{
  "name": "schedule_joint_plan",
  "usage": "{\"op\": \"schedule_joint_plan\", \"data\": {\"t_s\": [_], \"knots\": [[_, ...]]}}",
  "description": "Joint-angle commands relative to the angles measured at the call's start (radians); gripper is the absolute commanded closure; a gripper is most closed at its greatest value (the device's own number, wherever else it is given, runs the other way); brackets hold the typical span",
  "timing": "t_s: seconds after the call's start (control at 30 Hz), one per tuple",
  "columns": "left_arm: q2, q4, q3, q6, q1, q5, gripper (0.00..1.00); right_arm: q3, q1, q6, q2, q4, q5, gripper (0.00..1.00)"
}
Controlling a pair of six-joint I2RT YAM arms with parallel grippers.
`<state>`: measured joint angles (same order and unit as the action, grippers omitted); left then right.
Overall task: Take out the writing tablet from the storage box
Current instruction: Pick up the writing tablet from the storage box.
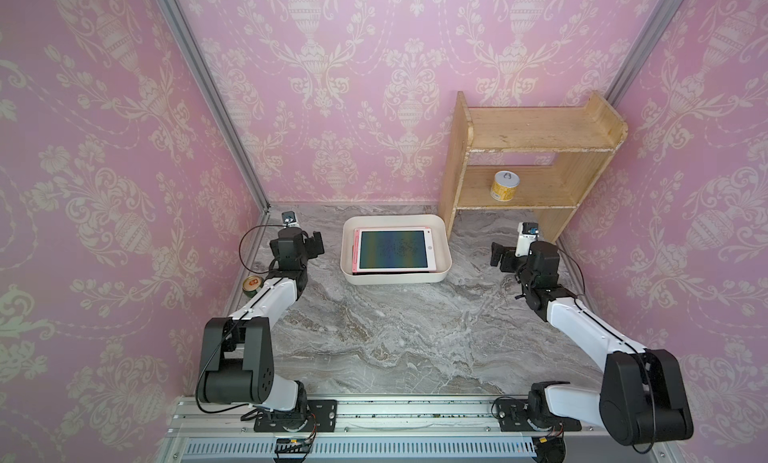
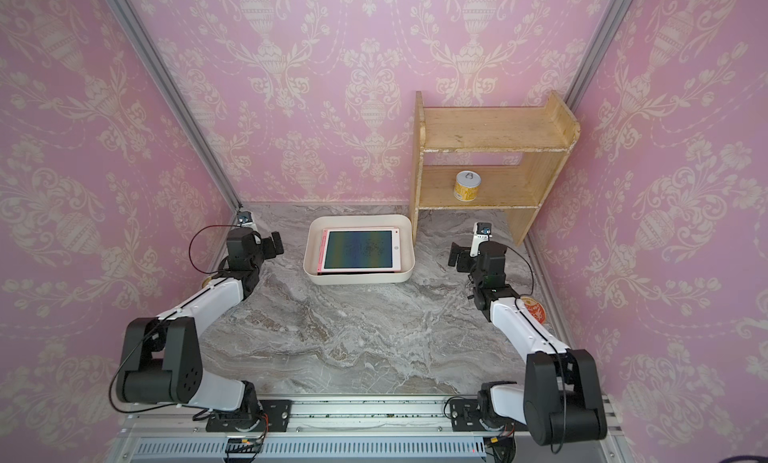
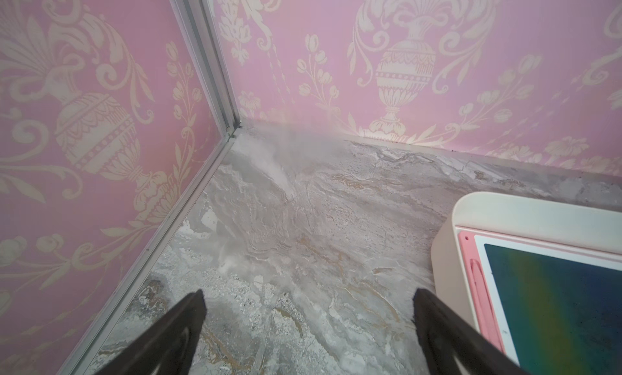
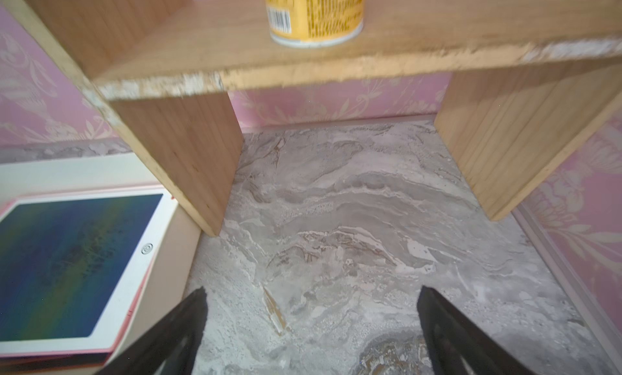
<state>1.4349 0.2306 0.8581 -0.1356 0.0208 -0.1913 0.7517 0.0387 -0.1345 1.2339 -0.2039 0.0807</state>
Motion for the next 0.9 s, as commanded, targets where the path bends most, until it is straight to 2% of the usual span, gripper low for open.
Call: {"op": "schedule_joint_plan", "data": {"t_s": [0.0, 0.17, 0.4, 0.53, 0.87], "knots": [[-0.067, -0.221, 0.032, -0.080, -0.004, -0.036, 0.01, 0.157, 0.017, -0.087, 0.004, 0.396, 0.021, 0.00], [-0.116, -0.341, 0.106, -0.161, -0.005, -0.095, 0.01, 0.345, 0.084, -0.162, 0.123, 0.589, -0.009, 0.00], [-0.080, -0.450, 0.180, -0.219, -0.005, -0.081, 0.01, 0.520, 0.246, -0.220, 0.347, 0.637, 0.103, 0.01], [-0.043, -0.477, 0.206, -0.225, -0.005, -0.026, 0.01, 0.593, 0.308, -0.234, 0.462, 0.638, 0.161, 0.11], [0.051, -0.524, 0.271, -0.210, -0.014, 0.060, 0.01, 0.729, 0.357, -0.232, 0.671, 0.673, 0.216, 0.31]]}}
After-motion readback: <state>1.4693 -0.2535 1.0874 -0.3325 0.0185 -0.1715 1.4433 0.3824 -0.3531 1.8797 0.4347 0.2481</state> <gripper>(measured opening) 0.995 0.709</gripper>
